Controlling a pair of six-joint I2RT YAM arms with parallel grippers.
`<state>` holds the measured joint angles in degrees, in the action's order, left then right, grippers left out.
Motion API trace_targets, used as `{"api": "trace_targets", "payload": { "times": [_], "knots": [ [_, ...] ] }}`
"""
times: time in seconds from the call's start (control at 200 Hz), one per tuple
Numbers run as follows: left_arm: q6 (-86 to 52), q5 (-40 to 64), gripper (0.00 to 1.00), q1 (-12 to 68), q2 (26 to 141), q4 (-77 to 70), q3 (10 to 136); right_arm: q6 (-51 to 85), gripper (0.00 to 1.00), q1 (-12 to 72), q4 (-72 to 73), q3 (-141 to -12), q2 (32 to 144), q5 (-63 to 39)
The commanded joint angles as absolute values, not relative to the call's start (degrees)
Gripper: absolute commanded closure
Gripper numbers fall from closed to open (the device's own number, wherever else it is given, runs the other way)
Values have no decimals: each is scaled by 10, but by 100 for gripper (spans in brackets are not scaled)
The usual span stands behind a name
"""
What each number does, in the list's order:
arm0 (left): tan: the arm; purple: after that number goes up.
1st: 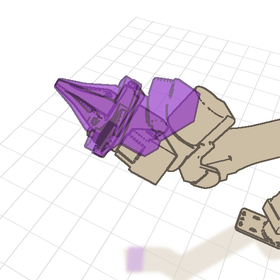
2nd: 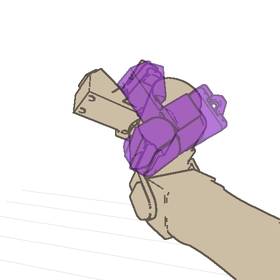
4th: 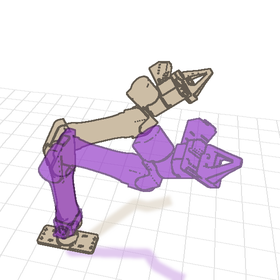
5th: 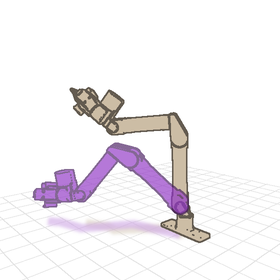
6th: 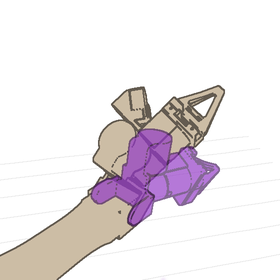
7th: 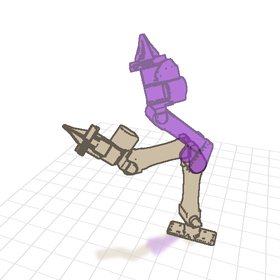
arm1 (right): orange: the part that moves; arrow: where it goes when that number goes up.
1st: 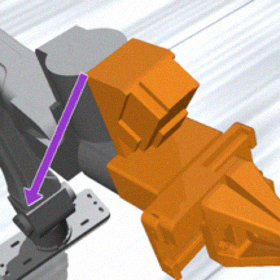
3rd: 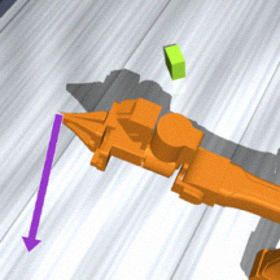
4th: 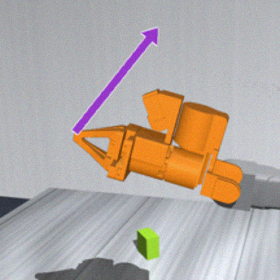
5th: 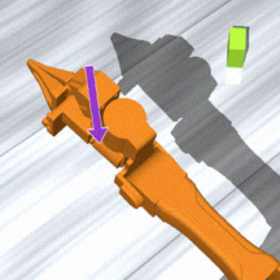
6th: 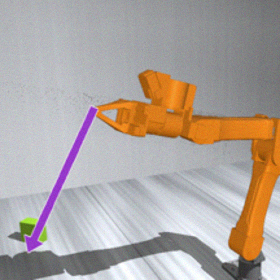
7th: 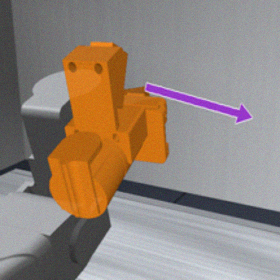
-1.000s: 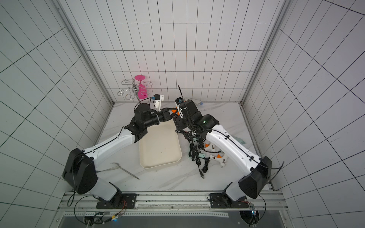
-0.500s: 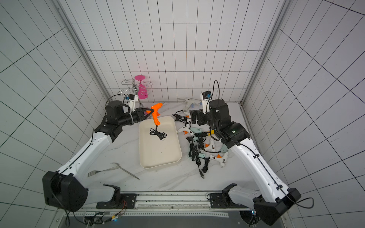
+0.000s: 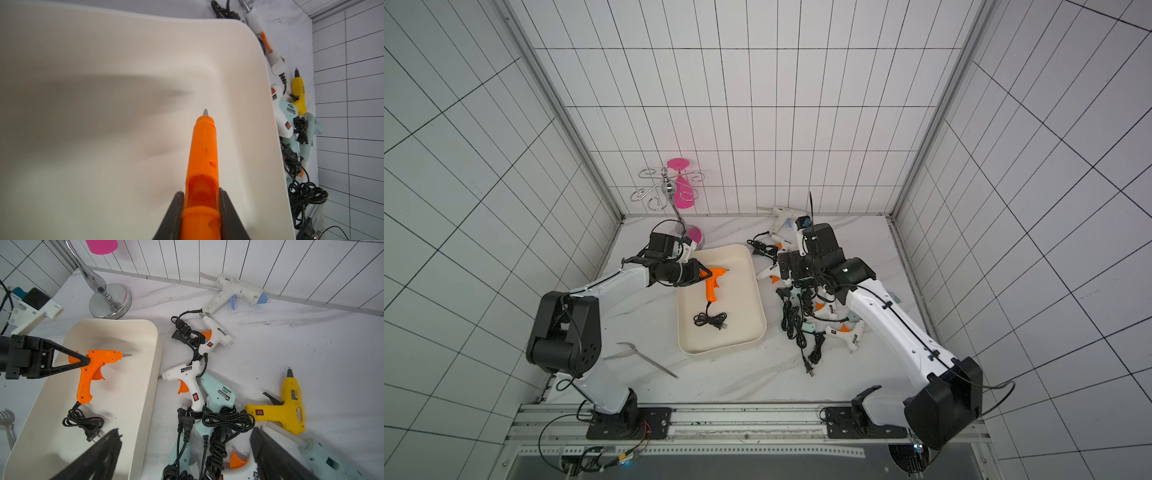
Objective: Put the hot melt glue gun into the storage box
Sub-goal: Place the hot melt adhesive gun in the storage box.
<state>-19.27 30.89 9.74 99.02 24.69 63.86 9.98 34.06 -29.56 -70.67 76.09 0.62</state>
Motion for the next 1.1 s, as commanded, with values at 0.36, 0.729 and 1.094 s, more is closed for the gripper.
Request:
{"api": "trace_targets", "payload": {
  "times": [0.36, 0.729, 1.094],
  "knots": [
    [-246, -19, 30, 143, 995, 418, 736, 127, 0, 332, -265, -683, 844, -10],
    [-283, 54, 36, 284, 946, 382, 710, 164, 13, 342, -276, -735, 950, -60],
    [-309, 129, 47, 241, 1069, 296, 674, 189, 44, 409, -259, -730, 1001, -76]
  ]
}}
